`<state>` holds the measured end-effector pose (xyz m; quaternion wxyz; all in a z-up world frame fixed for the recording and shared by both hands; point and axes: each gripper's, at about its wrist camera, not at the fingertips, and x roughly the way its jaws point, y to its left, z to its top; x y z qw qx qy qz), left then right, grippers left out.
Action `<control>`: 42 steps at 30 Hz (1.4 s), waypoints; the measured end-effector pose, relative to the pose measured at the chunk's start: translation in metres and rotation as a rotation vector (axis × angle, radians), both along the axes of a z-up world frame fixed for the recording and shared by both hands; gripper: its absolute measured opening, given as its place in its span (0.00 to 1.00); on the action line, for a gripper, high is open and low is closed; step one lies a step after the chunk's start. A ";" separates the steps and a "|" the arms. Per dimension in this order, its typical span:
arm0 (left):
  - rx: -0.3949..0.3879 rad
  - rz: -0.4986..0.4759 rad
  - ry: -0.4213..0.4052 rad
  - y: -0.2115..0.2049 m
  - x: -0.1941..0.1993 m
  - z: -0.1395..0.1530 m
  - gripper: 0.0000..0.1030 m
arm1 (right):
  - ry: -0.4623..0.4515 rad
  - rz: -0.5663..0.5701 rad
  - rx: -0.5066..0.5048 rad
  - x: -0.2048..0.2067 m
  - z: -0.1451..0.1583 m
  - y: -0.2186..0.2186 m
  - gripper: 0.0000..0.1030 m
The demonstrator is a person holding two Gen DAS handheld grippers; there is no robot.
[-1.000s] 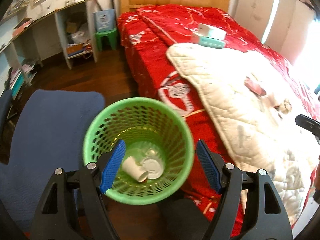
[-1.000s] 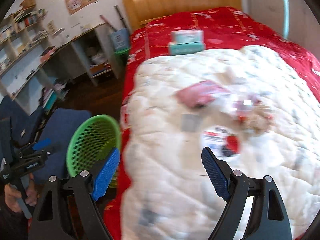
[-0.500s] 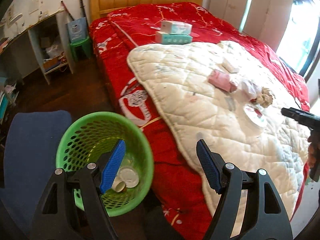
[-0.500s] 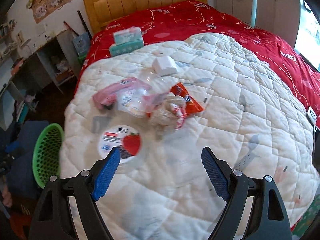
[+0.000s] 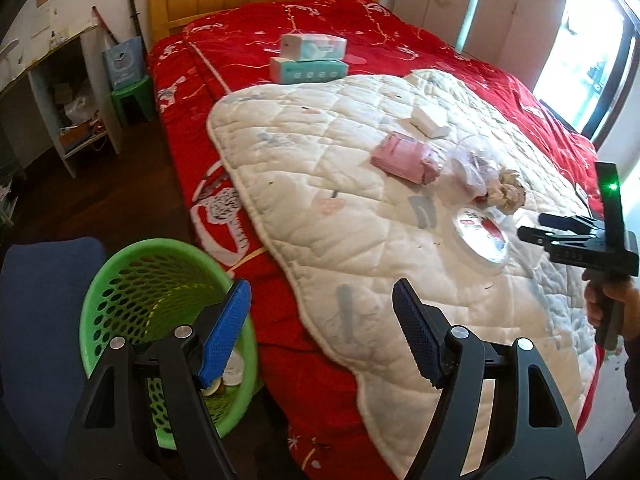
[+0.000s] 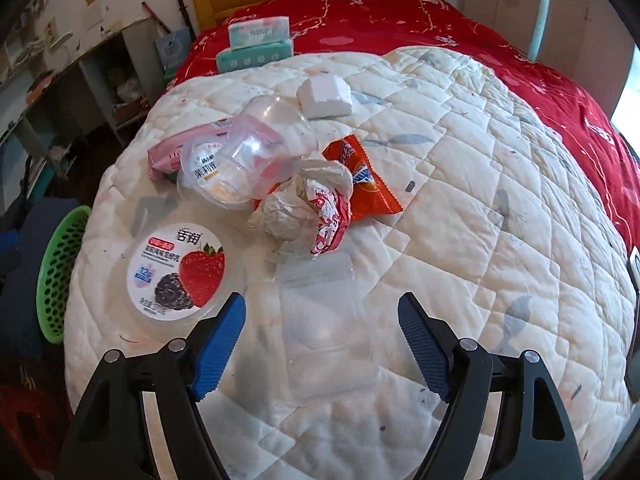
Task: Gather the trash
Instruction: 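Return both tools to the bed and grasp the yogurt cup with the left tool, then drop the yogurt cup into the wastebasket with the left tool while the right tool grasps another clear tray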
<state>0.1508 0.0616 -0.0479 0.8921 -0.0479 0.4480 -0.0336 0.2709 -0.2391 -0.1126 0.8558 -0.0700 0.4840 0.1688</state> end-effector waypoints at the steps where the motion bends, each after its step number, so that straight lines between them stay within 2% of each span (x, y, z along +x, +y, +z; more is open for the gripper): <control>1: -0.001 -0.010 0.000 -0.004 0.002 0.000 0.70 | -0.001 0.004 -0.015 0.000 -0.001 0.002 0.71; 7: 0.008 -0.090 -0.004 -0.038 0.017 -0.001 0.70 | 0.016 0.004 -0.016 0.002 -0.006 -0.002 0.44; 10: 0.002 -0.136 -0.002 -0.058 0.023 -0.003 0.72 | 0.017 -0.012 0.003 0.000 -0.004 -0.008 0.44; 12: -0.005 -0.158 0.001 -0.070 0.028 -0.005 0.78 | 0.014 -0.021 0.022 -0.004 -0.001 -0.013 0.44; 19: 0.026 -0.303 0.002 -0.122 0.044 -0.013 0.81 | 0.019 -0.055 0.072 -0.016 0.011 -0.028 0.43; 25: 0.051 -0.379 0.025 -0.152 0.060 -0.026 0.82 | 0.021 -0.065 0.090 -0.027 0.016 -0.038 0.43; 37: 0.088 -0.400 0.075 -0.173 0.084 -0.051 0.82 | 0.003 -0.062 0.122 -0.047 0.026 -0.046 0.43; 42: 0.101 -0.400 0.061 -0.176 0.085 -0.054 0.82 | 0.004 -0.062 0.129 -0.052 0.027 -0.045 0.43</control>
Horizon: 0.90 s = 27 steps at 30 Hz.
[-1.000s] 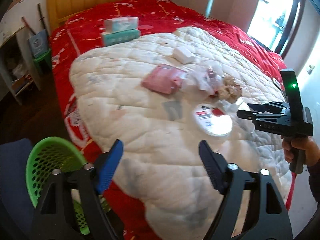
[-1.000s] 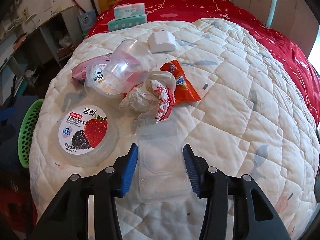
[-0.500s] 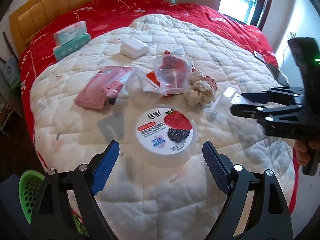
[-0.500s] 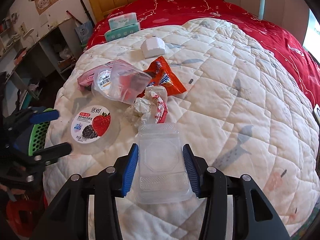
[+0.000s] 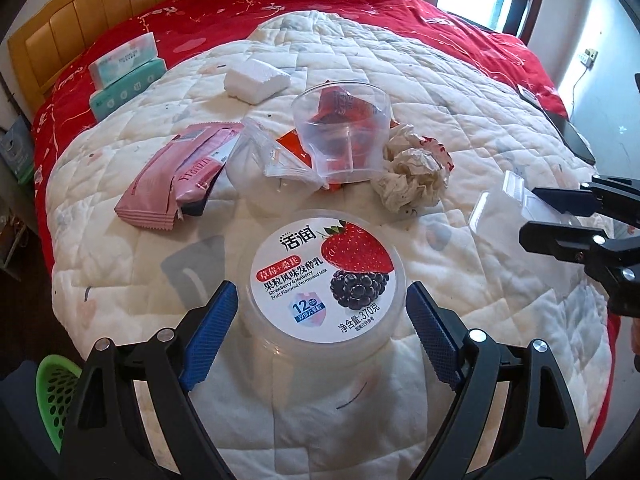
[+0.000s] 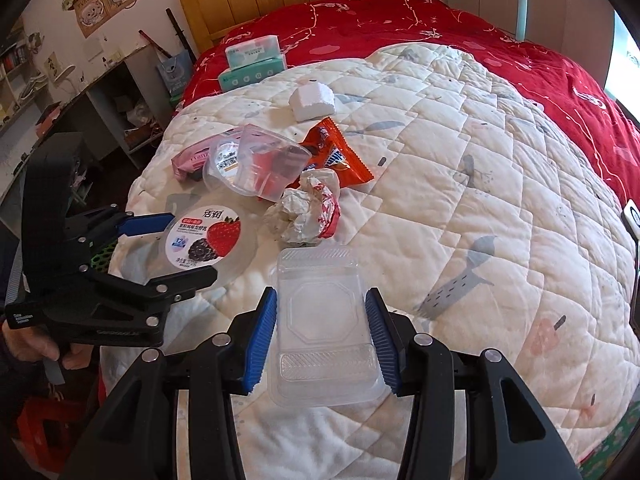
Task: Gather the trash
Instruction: 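Drop the yogurt cup into the wastebasket with the left tool while the right tool grasps another clear tray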
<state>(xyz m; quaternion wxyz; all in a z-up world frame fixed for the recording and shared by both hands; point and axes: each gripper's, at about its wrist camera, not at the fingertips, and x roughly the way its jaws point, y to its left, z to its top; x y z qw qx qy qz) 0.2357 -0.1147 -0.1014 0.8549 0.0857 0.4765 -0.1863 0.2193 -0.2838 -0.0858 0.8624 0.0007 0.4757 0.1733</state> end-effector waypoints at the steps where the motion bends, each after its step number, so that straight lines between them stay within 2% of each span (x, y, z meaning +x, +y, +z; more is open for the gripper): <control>1: 0.004 -0.003 -0.008 -0.001 -0.001 0.000 0.82 | -0.001 0.001 0.001 -0.001 0.001 0.001 0.43; 5: 0.005 -0.007 -0.034 0.001 -0.007 0.003 0.81 | -0.006 0.000 0.009 -0.007 0.003 0.003 0.43; 15: -0.070 0.057 -0.082 0.039 -0.040 0.030 0.81 | -0.031 0.010 0.024 -0.023 0.018 0.014 0.43; 20: -0.081 0.118 -0.117 0.073 -0.065 0.049 0.81 | -0.052 0.046 0.038 -0.034 0.030 0.034 0.43; 27: -0.073 0.254 -0.150 0.144 -0.107 0.066 0.81 | -0.072 0.114 0.074 -0.046 0.042 0.076 0.43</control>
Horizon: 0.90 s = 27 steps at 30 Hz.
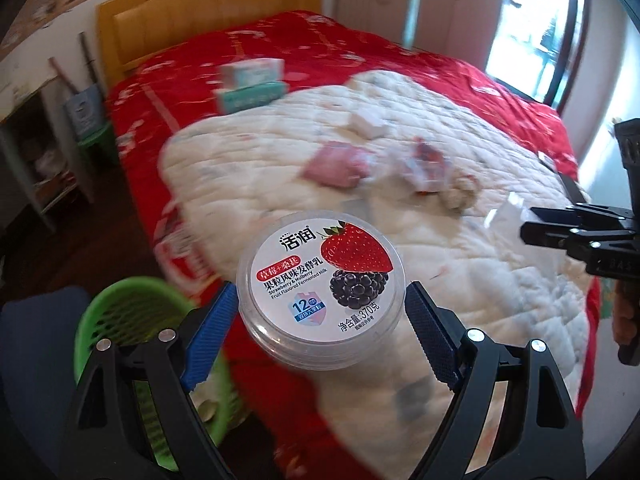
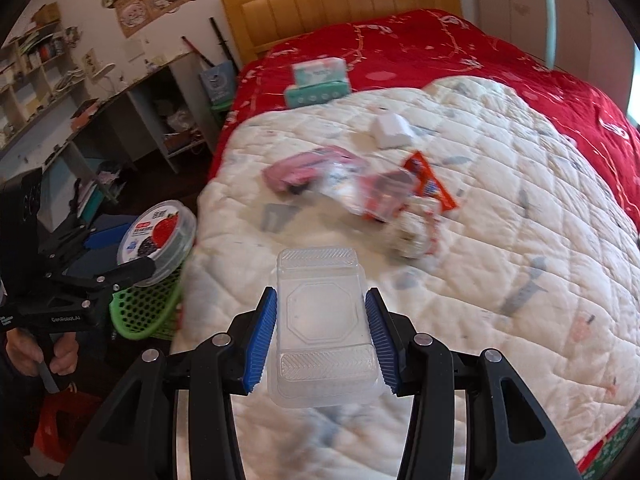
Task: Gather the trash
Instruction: 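Drop the yogurt cup into the wastebasket with the left tool while the right tool grasps another clear tray, then carry the second clear tray over the green wastebasket and open the right tool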
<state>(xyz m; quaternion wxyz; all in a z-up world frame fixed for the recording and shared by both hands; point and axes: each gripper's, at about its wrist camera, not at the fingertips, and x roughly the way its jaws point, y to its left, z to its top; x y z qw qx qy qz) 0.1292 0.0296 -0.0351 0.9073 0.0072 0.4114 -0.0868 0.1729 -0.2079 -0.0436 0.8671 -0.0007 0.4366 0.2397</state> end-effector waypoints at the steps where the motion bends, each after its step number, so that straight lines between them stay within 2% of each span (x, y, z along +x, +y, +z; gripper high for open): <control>1: 0.001 0.020 0.000 0.012 -0.005 0.001 0.81 | 0.002 0.013 0.004 -0.001 0.001 0.008 0.43; 5: 0.031 0.109 0.000 0.053 -0.023 0.000 0.81 | 0.004 0.061 0.004 -0.004 0.003 0.037 0.43; 14: 0.037 0.314 0.058 0.147 -0.050 -0.019 0.81 | 0.005 0.156 0.012 -0.007 0.008 0.099 0.43; 23: 0.013 0.403 0.116 0.188 -0.061 -0.040 0.82 | 0.010 0.237 0.027 -0.009 0.011 0.155 0.43; 27: -0.002 0.432 0.108 0.199 -0.071 -0.041 0.89 | 0.013 0.273 0.031 -0.011 0.011 0.178 0.43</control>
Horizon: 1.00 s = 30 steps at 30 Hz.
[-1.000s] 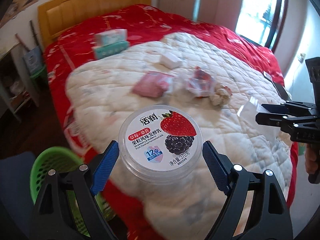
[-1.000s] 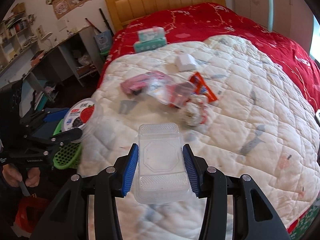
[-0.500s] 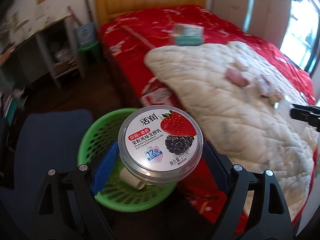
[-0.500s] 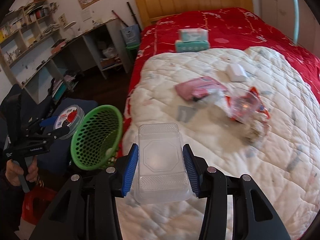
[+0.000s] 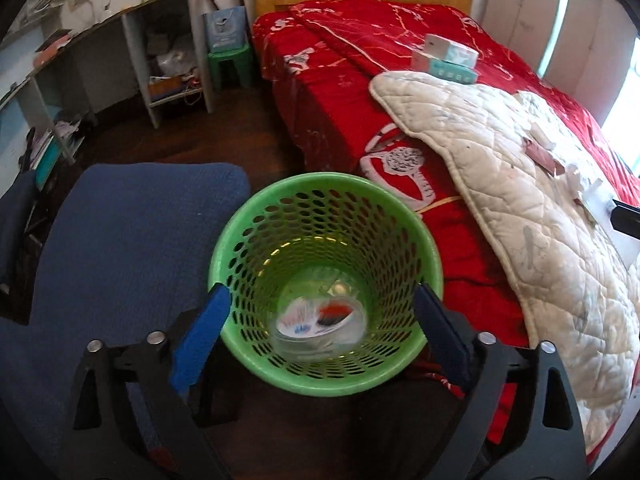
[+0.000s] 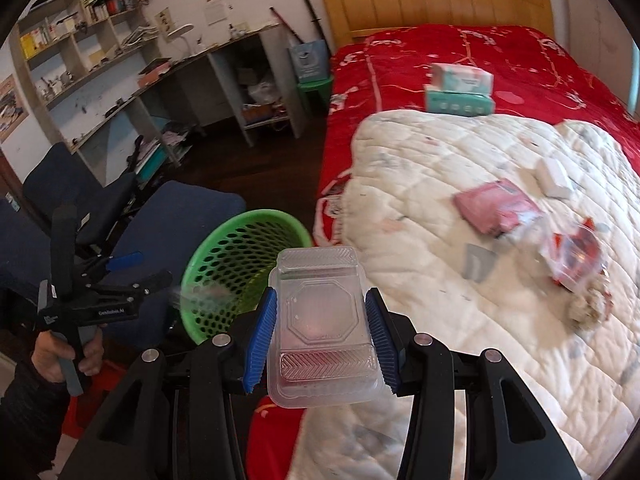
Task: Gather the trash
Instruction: 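Carry the second clear tray over the green wastebasket and open the right tool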
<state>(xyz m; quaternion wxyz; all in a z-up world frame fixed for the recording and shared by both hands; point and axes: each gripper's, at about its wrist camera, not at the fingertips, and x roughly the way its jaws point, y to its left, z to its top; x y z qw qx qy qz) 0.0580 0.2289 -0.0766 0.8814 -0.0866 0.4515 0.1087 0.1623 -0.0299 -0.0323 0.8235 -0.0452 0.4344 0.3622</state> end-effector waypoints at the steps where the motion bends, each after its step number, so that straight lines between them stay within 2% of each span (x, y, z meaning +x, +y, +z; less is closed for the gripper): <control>1: 0.000 0.005 -0.001 0.002 -0.002 0.000 0.89 | 0.001 0.011 0.001 0.000 0.000 0.007 0.43; 11: -0.006 0.079 -0.026 0.030 -0.029 0.004 0.95 | 0.031 0.103 0.003 -0.001 -0.013 0.076 0.43; 21: 0.004 0.137 -0.043 0.047 -0.043 0.006 0.95 | 0.093 0.122 -0.007 0.004 -0.041 0.134 0.45; 25: 0.010 0.155 -0.063 0.049 -0.047 0.008 0.95 | 0.109 0.125 0.001 0.002 -0.048 0.144 0.54; 30: 0.020 0.145 -0.059 0.045 -0.044 0.009 0.95 | 0.100 0.126 0.004 0.000 -0.045 0.139 0.55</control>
